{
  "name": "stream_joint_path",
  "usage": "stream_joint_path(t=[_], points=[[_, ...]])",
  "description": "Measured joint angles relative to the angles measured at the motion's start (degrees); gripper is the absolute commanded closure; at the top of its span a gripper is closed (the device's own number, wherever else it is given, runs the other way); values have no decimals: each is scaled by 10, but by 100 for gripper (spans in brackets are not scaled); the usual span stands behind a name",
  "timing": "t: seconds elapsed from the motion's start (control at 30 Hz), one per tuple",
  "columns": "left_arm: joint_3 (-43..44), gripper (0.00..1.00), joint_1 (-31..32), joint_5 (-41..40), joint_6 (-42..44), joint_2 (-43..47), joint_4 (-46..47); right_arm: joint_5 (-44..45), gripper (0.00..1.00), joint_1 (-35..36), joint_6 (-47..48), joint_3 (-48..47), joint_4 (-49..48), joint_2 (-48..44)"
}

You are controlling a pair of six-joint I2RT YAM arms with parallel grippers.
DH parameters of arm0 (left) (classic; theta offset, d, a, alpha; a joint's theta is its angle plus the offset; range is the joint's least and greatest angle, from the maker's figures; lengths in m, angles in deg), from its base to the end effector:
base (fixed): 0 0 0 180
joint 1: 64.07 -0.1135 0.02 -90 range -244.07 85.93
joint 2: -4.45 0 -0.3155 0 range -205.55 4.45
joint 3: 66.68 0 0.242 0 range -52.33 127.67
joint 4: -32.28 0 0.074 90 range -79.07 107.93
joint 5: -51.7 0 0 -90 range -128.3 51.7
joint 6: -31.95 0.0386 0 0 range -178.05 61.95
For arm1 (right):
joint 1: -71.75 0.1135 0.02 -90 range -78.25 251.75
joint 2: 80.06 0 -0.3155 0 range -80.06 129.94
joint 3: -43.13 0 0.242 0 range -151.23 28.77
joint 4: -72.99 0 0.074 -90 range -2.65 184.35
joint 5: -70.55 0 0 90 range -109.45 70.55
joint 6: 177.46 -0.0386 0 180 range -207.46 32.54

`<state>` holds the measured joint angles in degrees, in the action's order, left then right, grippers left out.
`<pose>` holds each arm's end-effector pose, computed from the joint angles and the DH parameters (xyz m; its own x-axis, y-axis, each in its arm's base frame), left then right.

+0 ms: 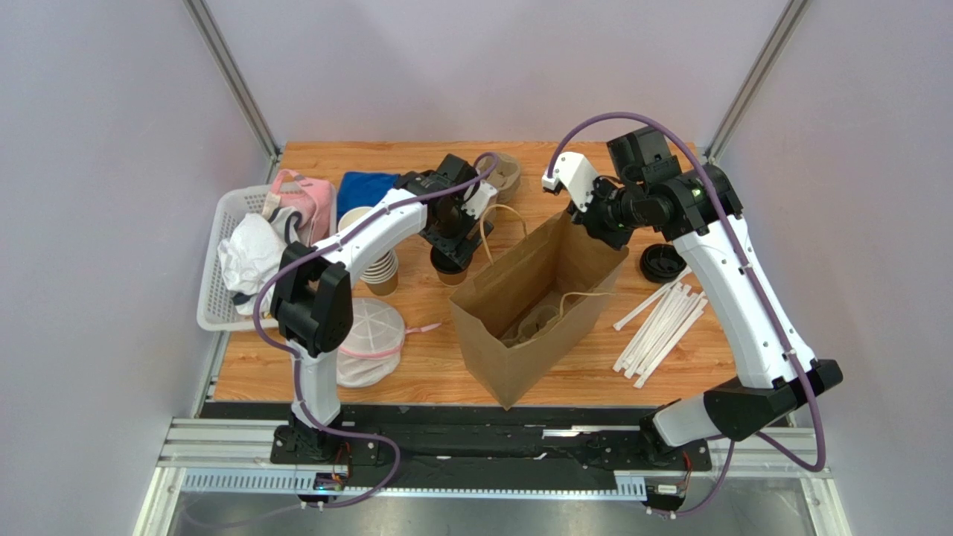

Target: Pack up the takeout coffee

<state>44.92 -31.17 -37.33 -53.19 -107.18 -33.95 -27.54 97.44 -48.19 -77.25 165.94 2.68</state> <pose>0.3553 -0.2307 0.3036 -0.7193 0.5662 -0.4025 0.6120 0.7907 0.0187 0.2100 0.1070 0.4820 -0.2563 -0.8187 -0.5139 -0.8572 0.4382 -0.2707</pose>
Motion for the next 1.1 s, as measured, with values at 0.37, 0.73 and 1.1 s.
stream_joint_path(t=[0.37,0.73,1.1], points=[[-3,51,0,0,10,0,4,-6,100,0,0,0,0,0],[-13,79,1,12,32,43,-54,-15,100,0,0,0,0,4],[141,91,-51,78,52,127,-150,-30,100,-1,-16,3,0,4]])
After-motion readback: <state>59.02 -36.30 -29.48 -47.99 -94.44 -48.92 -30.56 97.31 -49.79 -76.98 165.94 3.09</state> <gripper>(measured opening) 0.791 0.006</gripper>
